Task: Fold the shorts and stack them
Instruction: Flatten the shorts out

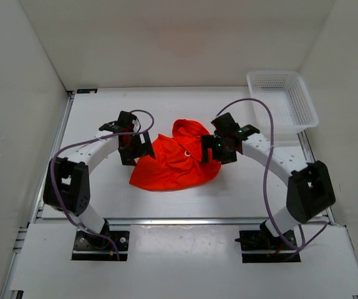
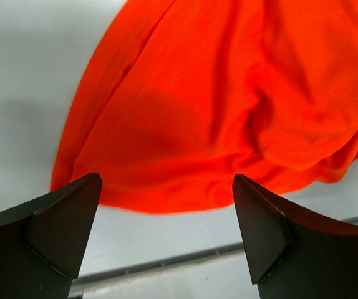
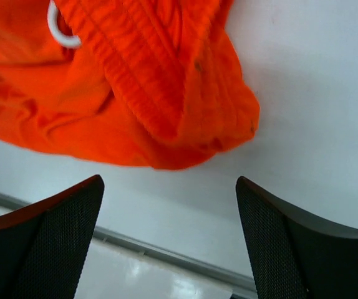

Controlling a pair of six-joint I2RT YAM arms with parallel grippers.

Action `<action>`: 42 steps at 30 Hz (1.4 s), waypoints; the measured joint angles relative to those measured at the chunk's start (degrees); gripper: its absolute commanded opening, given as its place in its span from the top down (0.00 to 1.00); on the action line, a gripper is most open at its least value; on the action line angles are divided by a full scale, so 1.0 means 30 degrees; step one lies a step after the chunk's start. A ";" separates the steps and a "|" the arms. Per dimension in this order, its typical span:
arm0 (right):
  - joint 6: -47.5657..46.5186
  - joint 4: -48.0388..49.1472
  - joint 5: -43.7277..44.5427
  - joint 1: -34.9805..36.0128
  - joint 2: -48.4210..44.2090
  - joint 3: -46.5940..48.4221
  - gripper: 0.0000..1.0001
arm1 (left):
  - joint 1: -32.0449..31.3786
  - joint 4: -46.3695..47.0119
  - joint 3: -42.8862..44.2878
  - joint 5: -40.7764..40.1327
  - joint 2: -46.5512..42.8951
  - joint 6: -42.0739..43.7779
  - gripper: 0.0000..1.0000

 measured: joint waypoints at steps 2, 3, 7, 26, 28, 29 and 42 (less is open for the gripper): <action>-0.0423 0.0073 0.0692 0.0357 0.1566 0.1246 0.09 | -0.0029 0.0561 0.0670 0.0109 0.1086 0.0044 0.02; -0.0619 0.0219 0.0984 0.0466 0.2390 0.1843 0.13 | -0.0044 0.0882 0.0743 0.0160 0.1698 0.0036 0.02; -0.1173 0.0860 0.1719 0.0539 0.5158 0.3599 0.81 | -0.0073 0.1078 0.0233 0.0517 0.3847 -0.0488 0.14; -0.2237 -0.1129 -0.2441 -0.4932 0.0998 0.9391 1.00 | 0.3271 -0.1574 0.5872 0.0845 0.1115 -0.0430 0.90; -0.2244 -0.1275 -0.2849 -0.5311 0.0372 0.9887 1.00 | 0.3971 -0.2033 0.7817 0.0794 0.0328 -0.0219 0.90; -0.2229 -0.1428 -0.2987 -0.5384 0.0000 0.9887 1.00 | 0.4284 -0.2171 0.8429 0.0736 -0.0189 -0.0146 0.90; -0.1916 -0.3541 -0.2550 -0.6033 -0.6222 0.9326 1.00 | 0.5938 -0.5129 1.3690 0.1144 -0.5370 0.0277 0.90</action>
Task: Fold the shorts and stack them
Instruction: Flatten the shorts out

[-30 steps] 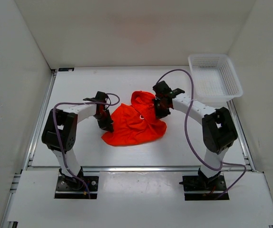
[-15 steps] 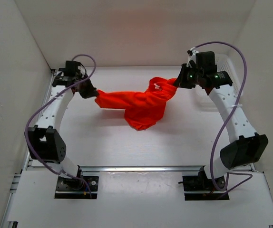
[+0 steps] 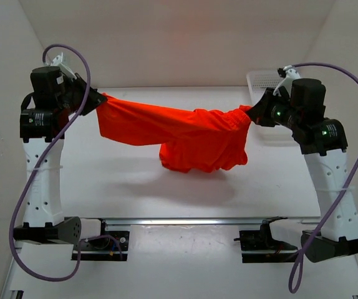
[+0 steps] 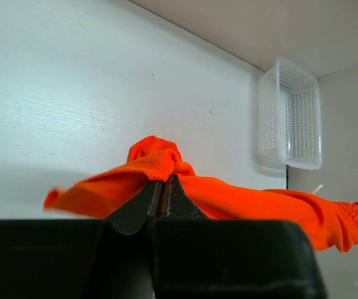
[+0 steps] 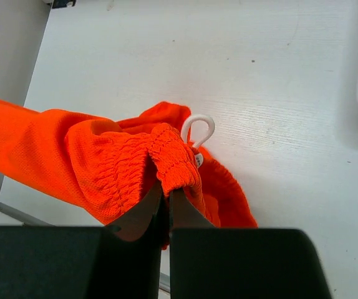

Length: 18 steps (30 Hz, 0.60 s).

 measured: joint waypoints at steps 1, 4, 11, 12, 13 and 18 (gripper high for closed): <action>0.0051 -0.0102 0.0073 -0.0080 0.0182 0.0262 1.00 | 0.0007 -0.0015 0.0386 0.0189 0.0299 0.0015 0.90; 0.0277 -0.0124 0.0197 -0.0364 0.1756 0.1749 1.00 | 0.0015 0.0022 0.1443 0.0503 0.1821 0.0066 0.90; 0.1443 0.1013 0.0554 -0.1042 0.8080 0.7461 1.00 | 0.0182 0.0262 0.6353 0.1326 0.7868 0.0036 0.90; 0.1639 0.1151 0.0474 -0.1137 0.8641 0.8327 1.00 | 0.0240 0.0197 0.7359 0.1428 0.8546 -0.0080 0.90; 0.1763 0.1370 0.0408 -0.1195 0.8852 0.8888 1.00 | 0.0291 0.0226 0.8058 0.1486 0.8888 -0.0160 0.90; 0.2157 0.3024 0.0146 -0.1246 0.6521 0.7300 1.00 | 0.0364 0.0736 0.8502 0.1727 0.7548 -0.0648 0.90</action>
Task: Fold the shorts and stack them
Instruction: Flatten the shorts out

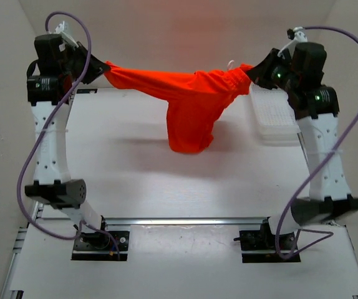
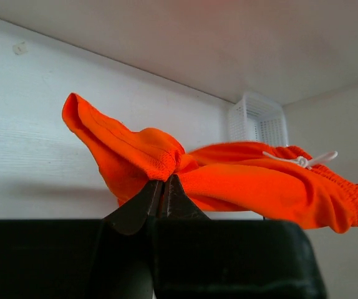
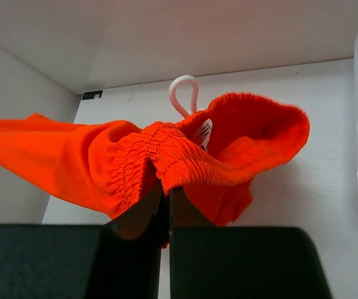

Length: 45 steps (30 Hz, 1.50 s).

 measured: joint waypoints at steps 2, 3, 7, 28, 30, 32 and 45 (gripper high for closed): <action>0.0080 0.0627 -0.0102 0.0022 -0.2135 -0.2412 1.00 | -0.0058 0.0415 -0.2062 0.0029 -0.2120 -0.0146 0.90; 0.0095 0.1173 -0.0117 0.0029 -0.3606 -0.4350 1.00 | -0.0233 0.0561 -0.3424 0.0022 -0.3359 -0.0182 0.90; 0.0699 0.1486 0.0532 0.0073 -0.7898 -1.1380 0.97 | -0.1005 0.1625 -1.0790 -0.0481 -0.8131 -0.0299 0.79; 0.4532 -0.0743 0.2419 0.0051 -1.1810 -2.3452 0.14 | -0.2025 0.1909 -2.4137 -0.2914 -0.8400 -0.0525 0.18; 0.4648 -0.0758 0.1705 0.0058 -1.1963 -2.5041 0.03 | -0.2106 0.1996 -2.5900 -0.2907 -0.7941 -0.1093 0.16; 0.4335 -0.1078 0.1268 0.0058 -1.1679 -2.6053 0.00 | -0.2229 0.1974 -2.7197 -0.2878 -0.7220 -0.1581 0.14; 0.1953 0.0532 0.1049 0.2149 -0.7606 -2.4523 0.03 | -0.3184 0.3898 -2.7671 -0.2907 -0.2630 -0.2776 0.90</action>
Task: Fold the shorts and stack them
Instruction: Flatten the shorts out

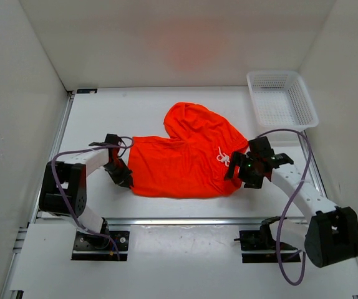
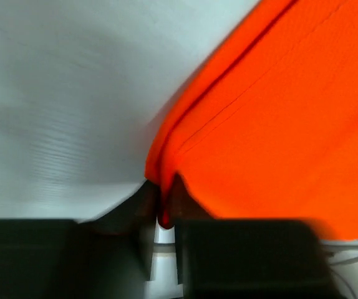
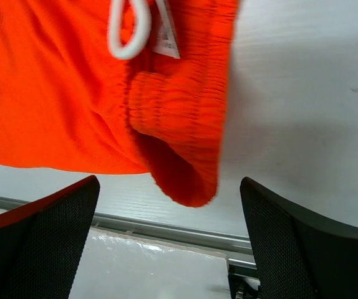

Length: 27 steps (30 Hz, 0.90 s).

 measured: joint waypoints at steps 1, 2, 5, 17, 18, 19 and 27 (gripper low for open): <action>0.0000 0.0197 0.0087 0.0619 0.0452 0.0197 0.07 | -0.0022 0.0058 0.0117 0.0029 0.0168 0.0015 0.90; 0.0000 0.0364 0.0109 0.1122 0.0933 0.0372 0.11 | -0.0051 0.0080 0.0240 0.0044 0.0306 -0.0007 0.90; 0.0036 0.0685 0.0765 0.2856 0.2783 0.1027 0.51 | -0.0087 0.0138 0.0590 0.0080 0.0605 0.0036 0.90; -0.0146 -0.1515 0.3672 0.3672 0.7941 0.9894 1.00 | 0.1137 -0.1290 0.6572 0.0539 0.1501 0.0780 0.90; -0.0576 -0.1515 0.3687 0.3206 0.8925 1.2101 1.00 | 0.1464 -0.1843 0.8663 0.0612 0.2091 0.0947 0.90; -0.1013 -0.1647 0.3555 0.2747 0.9938 1.4484 1.00 | 0.1719 -0.2164 1.0652 0.0648 0.2630 0.1056 0.90; -0.2441 -0.1239 0.1450 0.0270 1.2400 2.5143 1.00 | 0.3133 -0.3643 2.3343 0.0947 0.3249 0.1275 0.90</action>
